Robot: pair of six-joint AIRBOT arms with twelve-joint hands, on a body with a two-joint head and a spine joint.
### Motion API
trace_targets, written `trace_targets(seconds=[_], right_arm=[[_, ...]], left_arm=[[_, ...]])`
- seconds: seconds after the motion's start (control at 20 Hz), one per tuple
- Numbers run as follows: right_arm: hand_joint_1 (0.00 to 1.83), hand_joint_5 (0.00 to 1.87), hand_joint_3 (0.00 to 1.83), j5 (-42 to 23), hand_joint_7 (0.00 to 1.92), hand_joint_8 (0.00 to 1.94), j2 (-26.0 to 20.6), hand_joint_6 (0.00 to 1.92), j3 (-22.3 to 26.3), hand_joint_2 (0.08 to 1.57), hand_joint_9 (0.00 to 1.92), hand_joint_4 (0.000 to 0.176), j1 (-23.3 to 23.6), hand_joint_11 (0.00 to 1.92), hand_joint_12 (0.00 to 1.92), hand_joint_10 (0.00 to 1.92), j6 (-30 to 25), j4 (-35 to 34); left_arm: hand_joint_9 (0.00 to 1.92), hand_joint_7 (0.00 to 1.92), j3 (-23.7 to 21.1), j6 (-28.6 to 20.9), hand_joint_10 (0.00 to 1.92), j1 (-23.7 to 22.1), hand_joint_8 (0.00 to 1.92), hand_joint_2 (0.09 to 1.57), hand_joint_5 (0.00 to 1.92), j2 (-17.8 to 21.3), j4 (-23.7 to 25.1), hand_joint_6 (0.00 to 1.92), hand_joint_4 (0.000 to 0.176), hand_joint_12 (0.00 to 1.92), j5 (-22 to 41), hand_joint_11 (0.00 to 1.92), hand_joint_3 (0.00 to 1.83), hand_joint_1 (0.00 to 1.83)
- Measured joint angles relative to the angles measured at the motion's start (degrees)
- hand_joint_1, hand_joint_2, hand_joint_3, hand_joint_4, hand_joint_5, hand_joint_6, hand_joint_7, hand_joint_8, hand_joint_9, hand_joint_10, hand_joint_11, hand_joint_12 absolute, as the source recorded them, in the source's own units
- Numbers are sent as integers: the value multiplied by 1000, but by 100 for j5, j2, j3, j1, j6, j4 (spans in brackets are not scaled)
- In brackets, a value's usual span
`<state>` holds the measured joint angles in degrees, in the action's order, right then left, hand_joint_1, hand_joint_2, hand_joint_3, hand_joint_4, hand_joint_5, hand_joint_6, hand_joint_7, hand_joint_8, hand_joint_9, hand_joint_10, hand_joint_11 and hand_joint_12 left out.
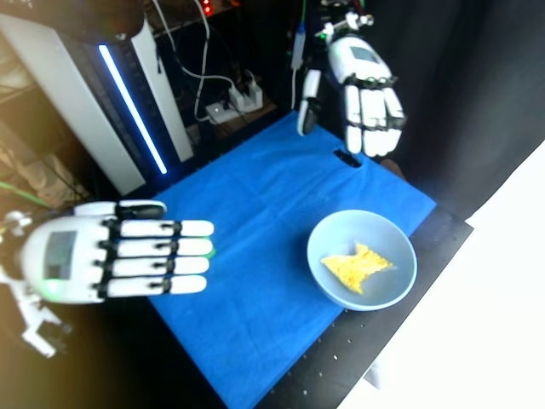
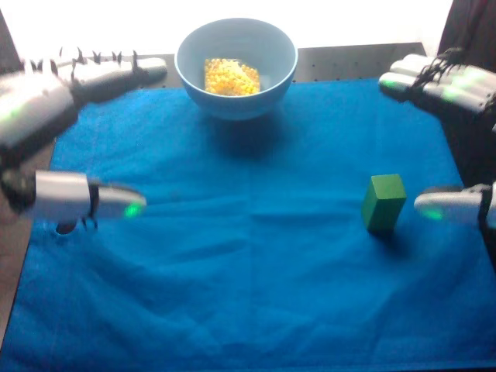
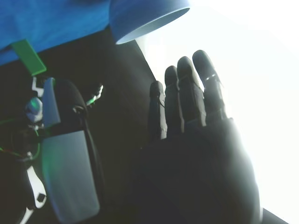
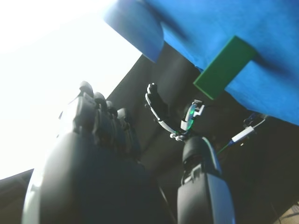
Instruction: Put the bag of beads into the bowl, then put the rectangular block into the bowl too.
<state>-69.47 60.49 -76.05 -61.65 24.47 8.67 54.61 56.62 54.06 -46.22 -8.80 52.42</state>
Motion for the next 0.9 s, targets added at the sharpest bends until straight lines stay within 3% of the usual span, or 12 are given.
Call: trace_targets(seconds=[0.05, 0.1, 0.15, 0.2, 0.3, 0.4, 0.45, 0.5, 0.6, 0.7, 0.85, 0.9], right_arm=[[611, 107, 0, 57, 64, 3, 59, 1, -44, 967, 33, 19, 0, 73, 51, 3, 0, 22], [619, 120, 0, 157, 77, 6, 105, 5, -74, 949, 38, 16, 0, 58, 44, 3, 2, 17], [607, 121, 0, 240, 74, 3, 146, 4, -111, 951, 26, 35, 0, 41, 36, 0, 2, 17], [611, 125, 0, 339, 66, 0, 157, 5, -111, 936, 12, 67, 0, 26, 30, 0, 2, 22], [660, 170, 0, 389, 88, 9, 214, 18, -157, 937, 29, 71, 31, 44, 41, 8, 0, 42], [703, 257, 1, 531, 203, 7, 317, 5, -225, 970, 157, 98, 129, 66, 256, 11, 4, 68], [676, 311, 0, 645, 279, 5, 393, 5, -267, 988, 232, 78, 214, 12, 514, 4, 7, 133], [682, 365, 0, 654, 342, 6, 437, 6, -267, 996, 270, 61, 232, 2, 567, 6, 4, 153], [744, 451, 0, 728, 438, 10, 490, 10, -269, 977, 363, 21, 293, 0, 740, 16, 2, 326], [752, 535, 0, 741, 540, 8, 525, 6, -299, 986, 466, 13, 332, 0, 965, 19, 7, 295], [823, 768, 0, 737, 842, 31, 542, 10, -339, 995, 768, 0, 380, 185, 1117, 79, 4, 234], [938, 938, 0, 732, 1078, 59, 549, 2, -339, 1009, 854, 0, 380, 329, 1375, 489, 4, 264]], left_arm=[[36, 114, -76, -28, 0, 149, 0, 951, 125, -2, -68, 1, 78, 266, 157, 0, 6, 796], [7, 96, -138, -46, 0, 256, 3, 946, 120, -7, -179, 1, 73, 106, 352, 0, 2, 812], [1, 54, -195, -74, 0, 385, 0, 952, 84, -7, -275, 0, 54, 125, 568, 0, 3, 818], [0, 50, -195, -90, 0, 424, 0, 936, 75, -11, -306, 0, 73, 252, 664, 0, 0, 813], [7, 64, -197, -197, 2, 575, 3, 914, 79, -11, -433, 2, 74, 234, 962, 0, 0, 807], [2, 45, -229, -339, 0, 782, 1, 944, 67, -72, -603, 0, 69, 242, 1152, 0, 2, 809], [2, 47, -229, -374, 0, 848, 1, 949, 70, -127, -643, 1, 67, 284, 1128, 0, 4, 814], [1, 55, -232, -380, 0, 874, 4, 949, 75, -138, -636, 3, 73, 293, 1119, 0, 4, 836], [5, 65, -229, -391, 2, 885, 7, 954, 71, -144, -647, 1, 59, 297, 1134, 0, 6, 843], [16, 61, -229, -393, 6, 885, 4, 963, 76, -144, -723, 3, 43, 299, 1176, 0, 11, 866], [24, 53, -229, -393, 6, 885, 0, 958, 80, -144, -704, 3, 51, 237, 1172, 0, 9, 879], [40, 49, -229, -396, 9, 885, 0, 959, 74, -144, -708, 0, 60, 265, 1172, 0, 11, 874]])
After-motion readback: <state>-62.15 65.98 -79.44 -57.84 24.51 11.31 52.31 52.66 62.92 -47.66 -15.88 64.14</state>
